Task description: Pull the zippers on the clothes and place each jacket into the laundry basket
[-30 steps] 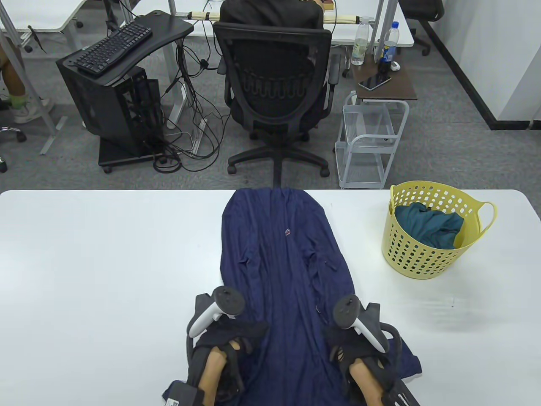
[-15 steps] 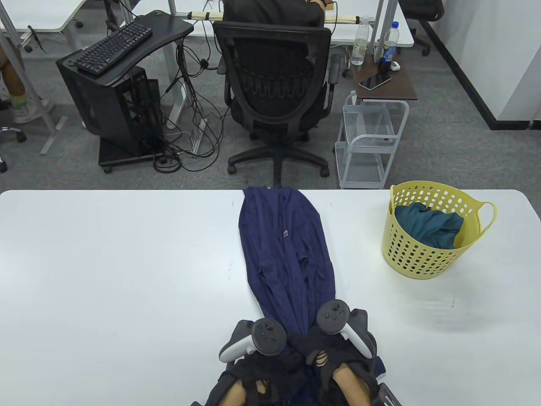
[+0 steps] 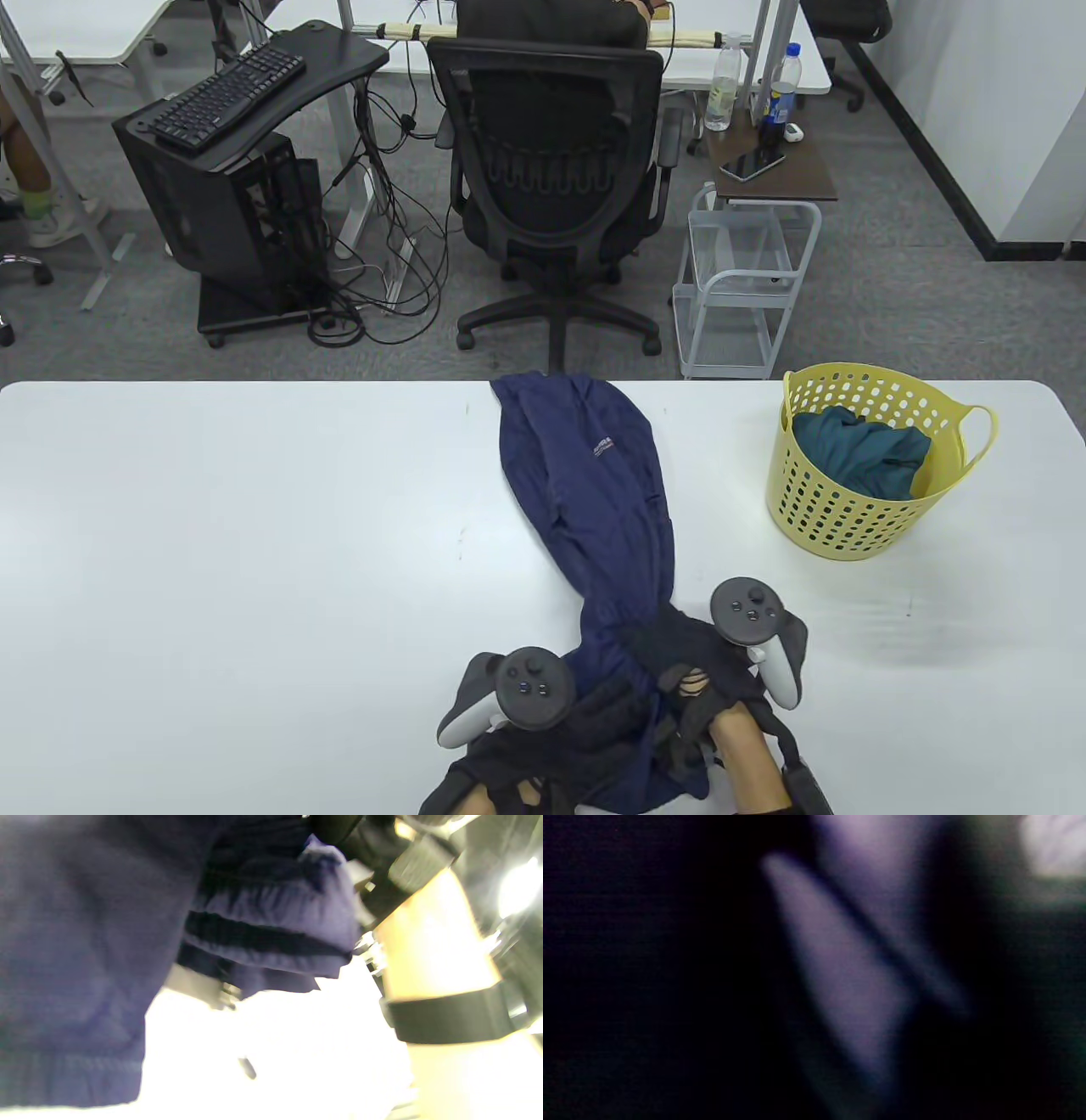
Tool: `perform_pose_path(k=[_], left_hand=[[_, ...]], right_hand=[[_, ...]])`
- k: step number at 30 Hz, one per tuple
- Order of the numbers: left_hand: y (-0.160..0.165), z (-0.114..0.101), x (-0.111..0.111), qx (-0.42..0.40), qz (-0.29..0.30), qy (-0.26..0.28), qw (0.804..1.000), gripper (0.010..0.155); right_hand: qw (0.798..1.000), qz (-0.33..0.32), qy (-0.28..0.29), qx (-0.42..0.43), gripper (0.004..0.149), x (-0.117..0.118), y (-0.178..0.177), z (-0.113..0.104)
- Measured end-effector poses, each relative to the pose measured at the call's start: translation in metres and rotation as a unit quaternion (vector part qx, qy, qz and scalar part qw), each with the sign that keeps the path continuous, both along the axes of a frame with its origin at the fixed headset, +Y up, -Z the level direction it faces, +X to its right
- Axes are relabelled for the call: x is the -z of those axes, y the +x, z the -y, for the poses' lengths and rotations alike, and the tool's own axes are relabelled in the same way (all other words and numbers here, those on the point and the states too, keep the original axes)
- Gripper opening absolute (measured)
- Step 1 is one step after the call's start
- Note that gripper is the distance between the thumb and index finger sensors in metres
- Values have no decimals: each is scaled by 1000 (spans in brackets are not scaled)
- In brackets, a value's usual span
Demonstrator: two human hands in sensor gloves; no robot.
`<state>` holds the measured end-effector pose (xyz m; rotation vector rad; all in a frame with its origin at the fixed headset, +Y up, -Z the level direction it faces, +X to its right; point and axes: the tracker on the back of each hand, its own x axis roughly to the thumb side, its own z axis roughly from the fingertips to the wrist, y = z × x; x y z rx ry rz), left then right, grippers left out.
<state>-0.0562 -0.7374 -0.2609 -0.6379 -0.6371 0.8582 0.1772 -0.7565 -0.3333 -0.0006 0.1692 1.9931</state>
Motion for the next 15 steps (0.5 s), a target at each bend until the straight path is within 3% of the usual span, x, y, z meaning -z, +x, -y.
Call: perform_pose_path(k=[4, 8, 9, 11, 12, 13, 15], left_hand=[[-13, -2, 7, -60, -20, -57, 996, 71], [-47, -11, 18, -11, -138, -76, 987, 71], [-62, -21, 20, 5, -189, -49, 981, 71], [-81, -46, 19, 17, -270, 55, 961, 71], [-83, -59, 16, 31, -296, 135, 945, 74], [-77, -73, 12, 53, -290, 229, 928, 81], [-59, -87, 10, 80, -211, 331, 916, 99]], right_hand=[[994, 12, 89, 64, 54, -4, 16, -16], [982, -10, 163, 95, 51, -13, 20, -37], [979, -26, 172, 103, 50, -16, 19, -44], [976, -55, 184, 100, 49, -21, 14, -53], [974, -72, 192, 94, 49, -25, 9, -58], [971, -91, 204, 80, 49, -29, 1, -64], [966, -116, 221, 61, 48, -35, -12, -71]])
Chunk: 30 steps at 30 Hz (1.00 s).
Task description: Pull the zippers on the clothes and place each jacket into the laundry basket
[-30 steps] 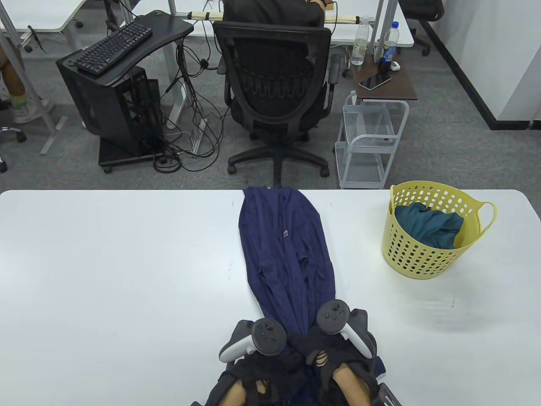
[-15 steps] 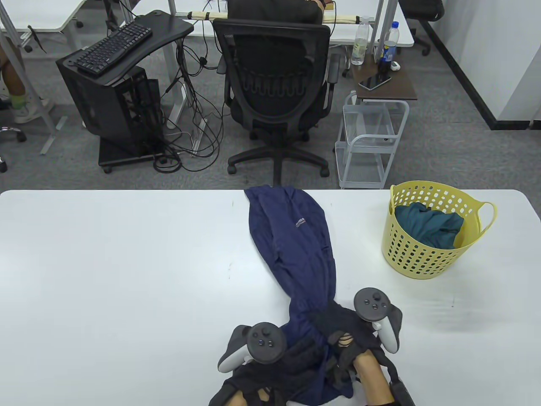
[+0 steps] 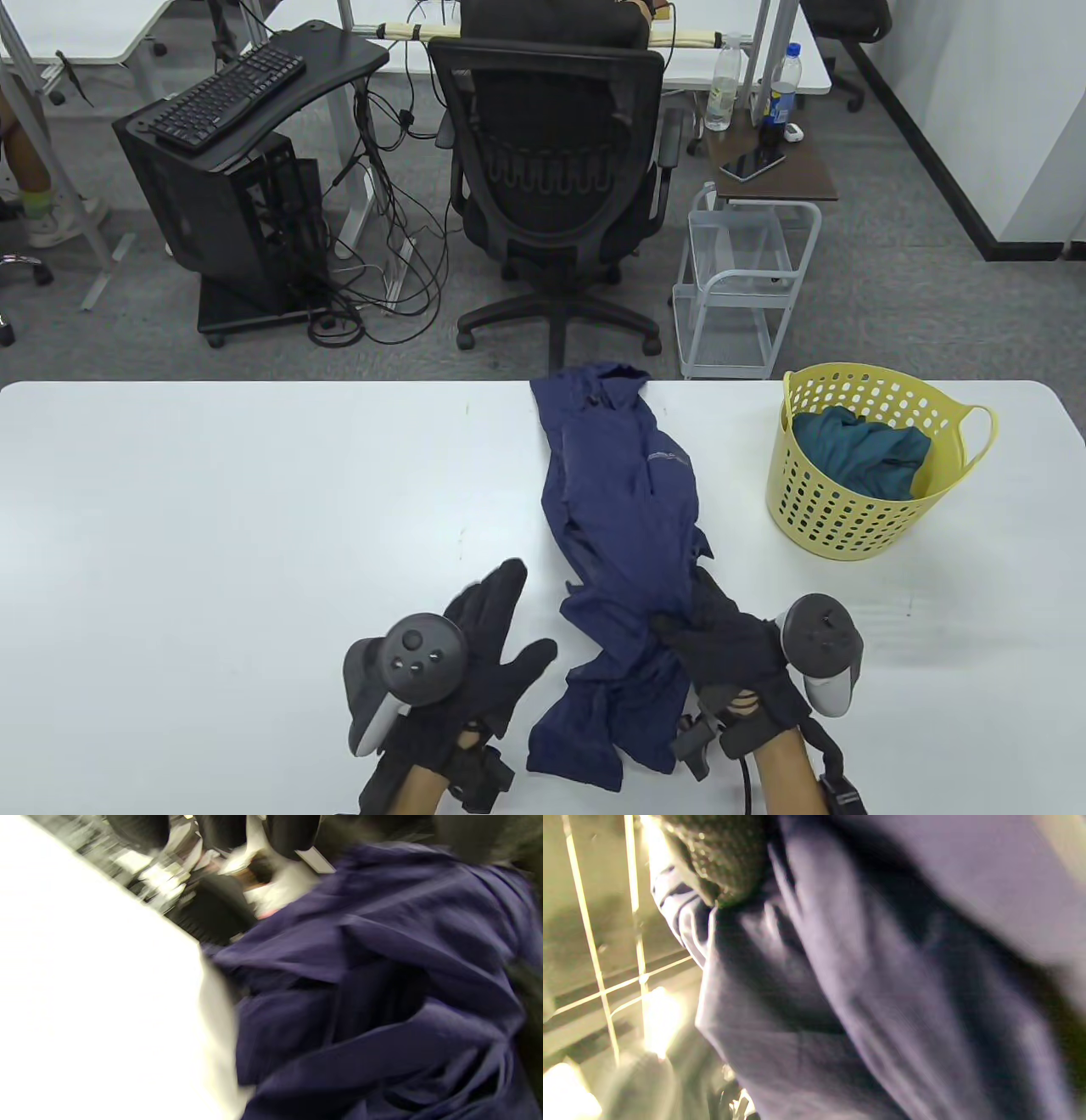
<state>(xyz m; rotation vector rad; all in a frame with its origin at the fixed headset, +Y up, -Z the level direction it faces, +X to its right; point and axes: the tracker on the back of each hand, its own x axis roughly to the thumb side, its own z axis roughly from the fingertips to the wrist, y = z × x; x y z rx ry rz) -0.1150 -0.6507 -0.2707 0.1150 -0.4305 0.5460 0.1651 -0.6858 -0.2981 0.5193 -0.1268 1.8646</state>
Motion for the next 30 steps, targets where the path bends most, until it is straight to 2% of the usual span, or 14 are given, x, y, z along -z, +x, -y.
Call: perform_pose_path(k=[1, 3, 6, 8, 9, 11, 14, 16, 18, 20, 23, 25, 26, 30], left_hand=[[12, -5, -1, 19, 28, 32, 999, 107], [30, -8, -2, 4, 20, 86, 996, 117], [39, -12, -2, 4, 9, 182, 983, 109], [41, -11, -1, -7, 12, 167, 986, 95], [39, -9, 0, 7, -13, 181, 983, 89], [35, -4, 5, 10, -13, 176, 984, 80], [29, 6, 11, -44, -2, 129, 991, 69], [22, 6, 11, -37, -4, 137, 990, 65], [18, 3, 9, -59, 5, 129, 990, 64], [19, -2, 6, -76, 25, 121, 989, 62], [29, -8, -6, -114, 90, 107, 984, 62], [34, -10, -14, -139, 103, 110, 979, 63], [34, -10, -17, -150, 103, 119, 976, 63], [33, -6, -16, -194, 98, 101, 971, 66]], right_hand=[[999, -22, 9, -25, 48, -4, -9, -5], [997, -35, 31, -68, 48, -13, -21, -11], [996, -30, 47, -74, 46, -19, -23, -16], [996, -66, 28, -59, 46, -14, -18, -13], [993, -112, 0, -42, 50, -12, -15, -10], [990, -136, -38, -26, 60, -10, -7, -7], [996, -75, -34, -15, 53, -2, 15, -4], [999, -21, -29, 0, 53, -1, 27, -3], [999, 27, -14, -30, 86, -2, 29, 1], [991, -24, -28, -129, 116, 0, 17, 6], [978, -107, -43, -175, 130, 0, -18, 18], [979, -149, -40, -135, 125, -3, -35, 21], [985, -140, -23, -99, 119, -5, -40, 23], [995, -92, -27, 30, 78, -4, -49, 32]])
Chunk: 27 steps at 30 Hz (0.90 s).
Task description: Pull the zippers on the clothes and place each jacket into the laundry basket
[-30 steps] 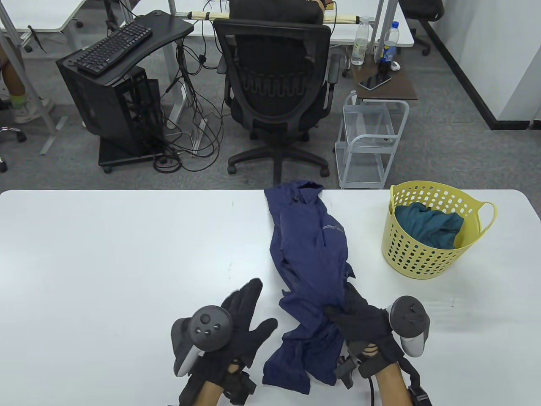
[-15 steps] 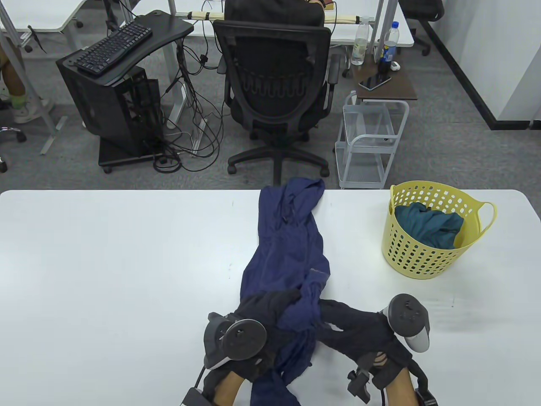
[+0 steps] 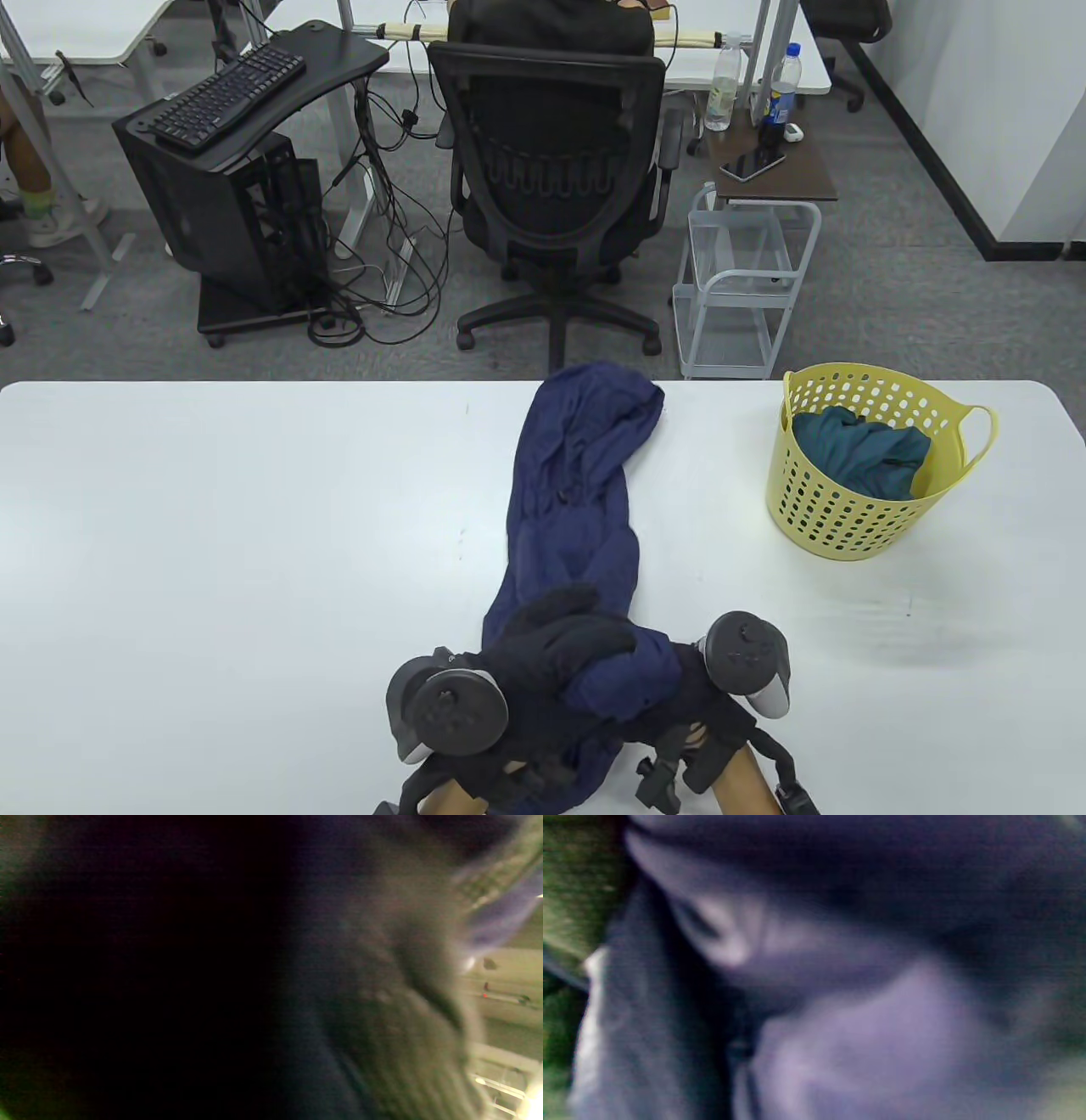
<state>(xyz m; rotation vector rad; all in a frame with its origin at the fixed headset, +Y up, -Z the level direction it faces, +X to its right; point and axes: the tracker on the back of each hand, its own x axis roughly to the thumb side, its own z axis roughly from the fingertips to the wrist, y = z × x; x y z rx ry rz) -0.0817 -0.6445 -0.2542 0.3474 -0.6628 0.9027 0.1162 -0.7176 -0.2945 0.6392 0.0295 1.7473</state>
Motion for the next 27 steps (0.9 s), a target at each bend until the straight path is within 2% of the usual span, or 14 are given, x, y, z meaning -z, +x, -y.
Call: perform_pose_path(k=[3, 6, 8, 11, 12, 14, 17, 19, 20, 22, 26, 27], left_hand=[[-4, 7, 8, -17, 20, -47, 999, 70], [-16, 16, 17, -36, 60, -100, 992, 92], [-28, 27, 26, -62, 106, -149, 981, 104], [-38, 52, 39, -66, 213, -238, 945, 112], [-39, 62, 43, -71, 239, -260, 933, 110], [-37, 77, 47, -92, 256, -301, 914, 97], [-25, 96, 51, -99, 290, -356, 883, 88], [-15, 106, 51, -84, 301, -402, 861, 89], [-11, 110, 51, -72, 302, -414, 856, 90], [-4, 123, 51, -81, 310, -434, 842, 92], [3, 139, 48, -178, 327, -507, 777, 94], [4, 144, 47, -186, 335, -540, 749, 94]], right_hand=[[999, 9, -12, 28, 55, 2, 0, 4], [1000, -3, -8, 23, 48, 3, 9, -2], [998, -18, -15, 52, 46, 3, 16, -9], [988, -79, -31, 128, 47, 1, 24, -20], [982, -107, -36, 152, 47, 0, 24, -24], [969, -160, -42, 183, 48, -2, 25, -31], [955, -196, -44, 220, 51, -4, 28, -38], [955, -168, -34, 240, 51, -1, 38, -41], [957, -150, -34, 247, 51, 2, 43, -42], [967, -74, -28, 242, 51, 8, 64, -44], [980, 64, -9, 187, 50, 17, 96, -40], [980, 98, -2, 172, 49, 18, 103, -37]])
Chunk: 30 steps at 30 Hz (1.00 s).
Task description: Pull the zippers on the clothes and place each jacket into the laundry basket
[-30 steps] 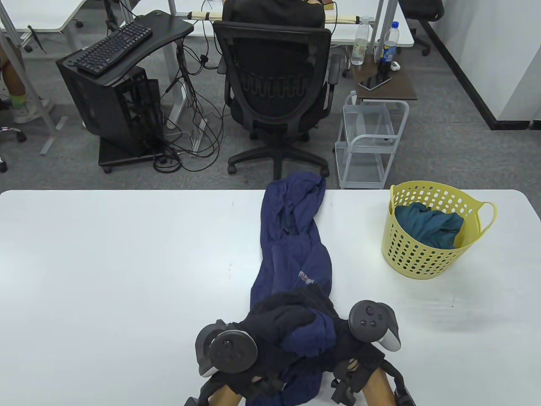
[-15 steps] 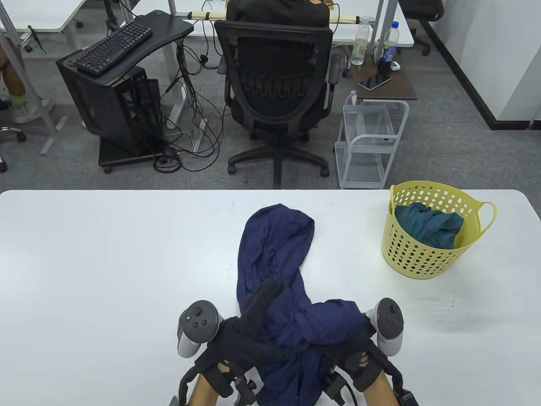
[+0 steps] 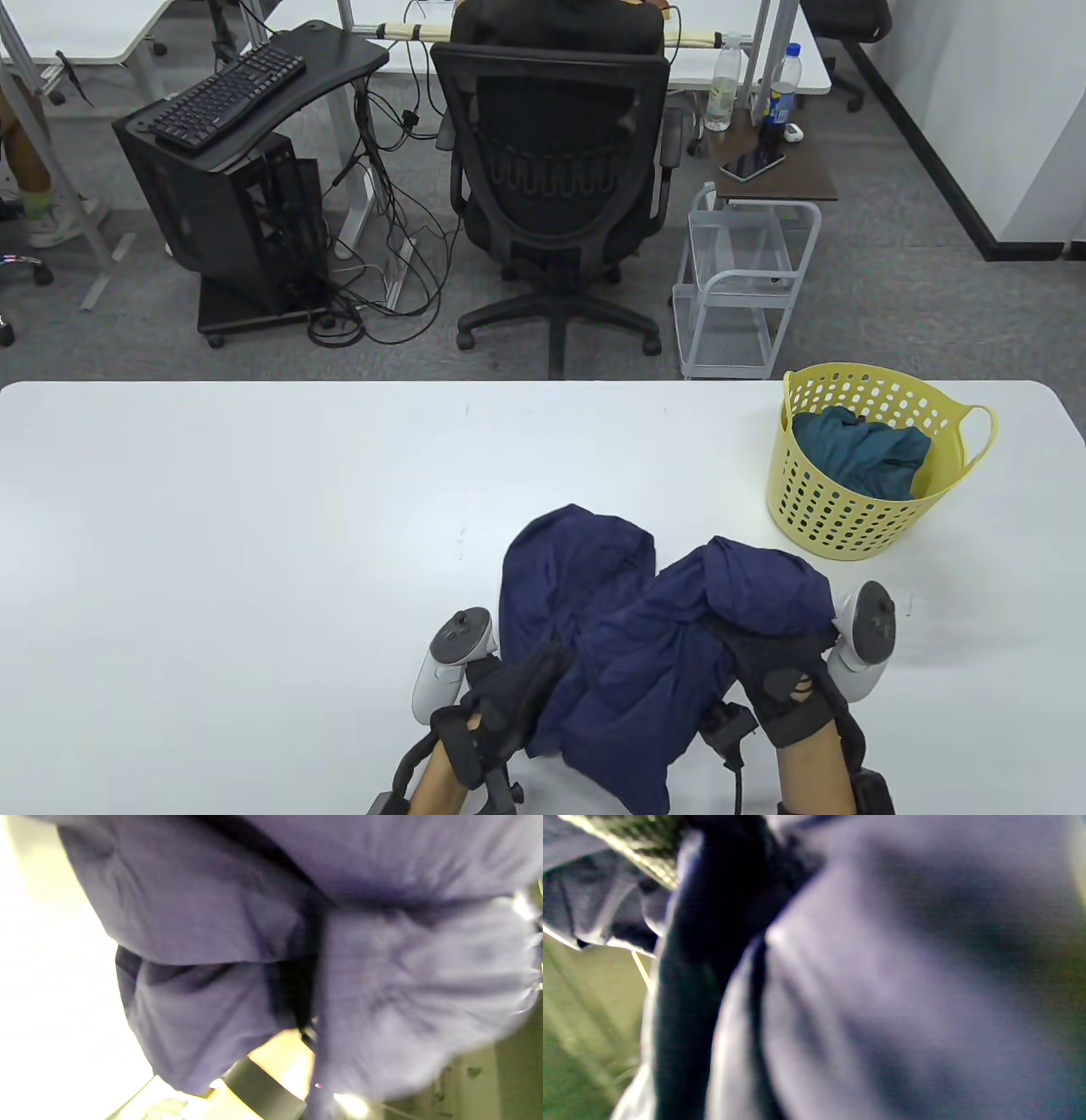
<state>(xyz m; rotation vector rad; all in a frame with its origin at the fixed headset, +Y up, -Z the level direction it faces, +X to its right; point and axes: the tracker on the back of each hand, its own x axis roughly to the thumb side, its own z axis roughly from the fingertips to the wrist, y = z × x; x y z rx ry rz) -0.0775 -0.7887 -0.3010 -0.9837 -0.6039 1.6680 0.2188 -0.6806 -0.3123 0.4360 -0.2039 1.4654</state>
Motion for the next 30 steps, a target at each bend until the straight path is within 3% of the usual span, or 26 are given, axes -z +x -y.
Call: perform_pose_path(k=[3, 7, 11, 13, 15, 17, 20, 24, 27, 30], left_hand=[[4, 6, -11, -9, 52, -96, 994, 95], [10, 3, -27, -38, 26, -194, 980, 96], [8, 5, -32, -13, 3, -207, 978, 98], [1, 6, -32, -30, -40, -228, 972, 98], [-10, 4, -28, -64, -70, -242, 966, 98], [-20, 1, -26, -84, -90, -243, 962, 98], [-34, -5, -22, -103, -128, -229, 959, 101], [-45, -9, -16, -113, -157, -198, 961, 105], [-43, -14, -14, -100, -151, -151, 972, 112], [-37, -23, -11, -36, -160, -66, 984, 118]], right_hand=[[995, 90, -4, -34, 48, -1, 6, 7], [973, 160, 24, -162, 49, -4, -7, 13], [955, 111, 48, -270, 50, -6, -41, 19], [936, 61, 36, -345, 54, -9, -60, 17], [918, 52, 52, -389, 58, -12, -75, 13], [915, 5, 48, -401, 64, -14, -86, 10], [902, -113, -1, -416, 74, -17, -97, 10], [918, -199, -21, -344, 75, -17, -93, 17], [946, -157, -43, -279, 58, -14, -89, 22], [955, -102, -12, -279, 45, -15, -92, 20]])
